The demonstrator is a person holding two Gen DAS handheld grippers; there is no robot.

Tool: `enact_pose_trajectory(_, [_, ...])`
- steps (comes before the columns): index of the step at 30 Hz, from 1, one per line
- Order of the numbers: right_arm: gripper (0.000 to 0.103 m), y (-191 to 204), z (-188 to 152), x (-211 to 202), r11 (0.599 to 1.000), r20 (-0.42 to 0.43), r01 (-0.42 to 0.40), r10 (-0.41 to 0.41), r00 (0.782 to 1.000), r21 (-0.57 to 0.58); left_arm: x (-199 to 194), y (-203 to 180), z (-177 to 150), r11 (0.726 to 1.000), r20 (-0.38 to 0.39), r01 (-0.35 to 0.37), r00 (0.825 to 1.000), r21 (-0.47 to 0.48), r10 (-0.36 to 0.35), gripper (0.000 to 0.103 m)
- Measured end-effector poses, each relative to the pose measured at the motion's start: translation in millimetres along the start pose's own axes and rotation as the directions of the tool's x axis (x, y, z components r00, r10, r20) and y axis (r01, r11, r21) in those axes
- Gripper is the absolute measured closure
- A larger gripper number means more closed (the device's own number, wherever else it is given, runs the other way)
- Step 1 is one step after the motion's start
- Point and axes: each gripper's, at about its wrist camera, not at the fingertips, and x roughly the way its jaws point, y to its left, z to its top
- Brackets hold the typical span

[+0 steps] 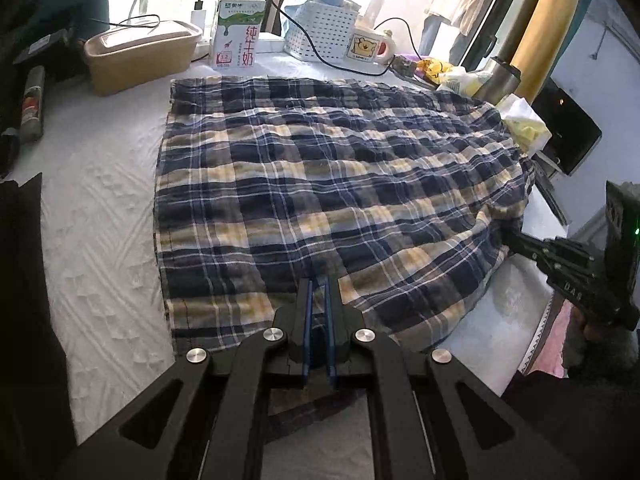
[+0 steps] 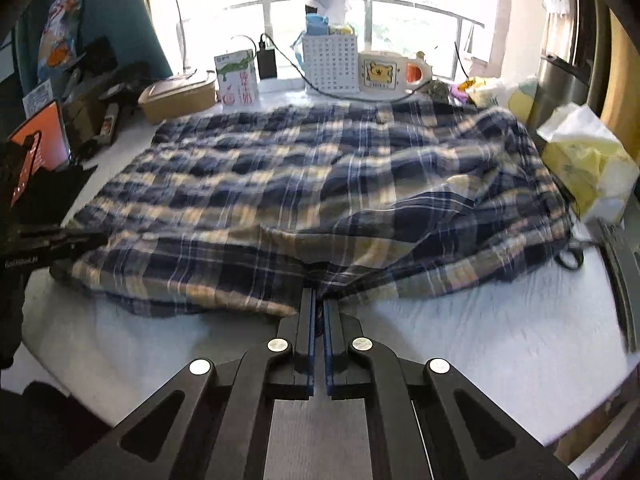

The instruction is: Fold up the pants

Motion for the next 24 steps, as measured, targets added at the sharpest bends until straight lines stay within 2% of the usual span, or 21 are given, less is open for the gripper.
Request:
enact_pose_trajectory(6, [0.100,-1,-10,-4,1.000,-0.005,0.007,-0.007,1.000,0.005,-7,-4,1,1.000,0.005,-0.015,1.000,0.027,0.015,0.098])
enact_pose_trajectory(9, [0.100,-4,-14,-9,1.000,-0.017,0.000,0.000,1.000,-0.004,-14,-19,8,0.998,0.033,0.021,0.999,0.052,-0.023,0.096])
enact_pose_trajectory(13, [0.100,-16,-14,-24,0.999,-0.006,0.034,-0.034,0.999,-0.014,-9,-46,19,0.992,0.045,0.075,0.996,0.105,-0.080,0.078])
enact_pose_trajectory(17, [0.100,-21,8,-34,0.999,0.077,0.033,-0.031,0.997,-0.027,6,-70,27,0.984,0.044,0.090,0.994,0.155,-0.098,0.078])
enact_pose_trajectory(20, [0.100,-12,28,-23,0.998,0.119,0.005,0.001,0.993,-0.055,25,-76,29,0.986,-0.001,0.066,0.998,0.152,-0.067,0.078])
enact_pose_trajectory(21, [0.100,-9,34,-17,0.998,0.129,-0.003,0.010,0.992,-0.059,33,-78,27,0.987,-0.037,0.053,0.998,0.150,-0.048,0.078])
enact_pose_trajectory(22, [0.100,-9,37,-10,0.998,0.127,-0.010,0.017,0.992,-0.058,37,-79,25,0.987,-0.057,0.042,0.998,0.158,-0.033,0.078])
enact_pose_trajectory(24, [0.100,-8,41,12,0.999,0.066,-0.026,0.029,0.997,-0.045,36,-81,20,0.985,-0.056,0.022,0.998,0.169,-0.012,0.077])
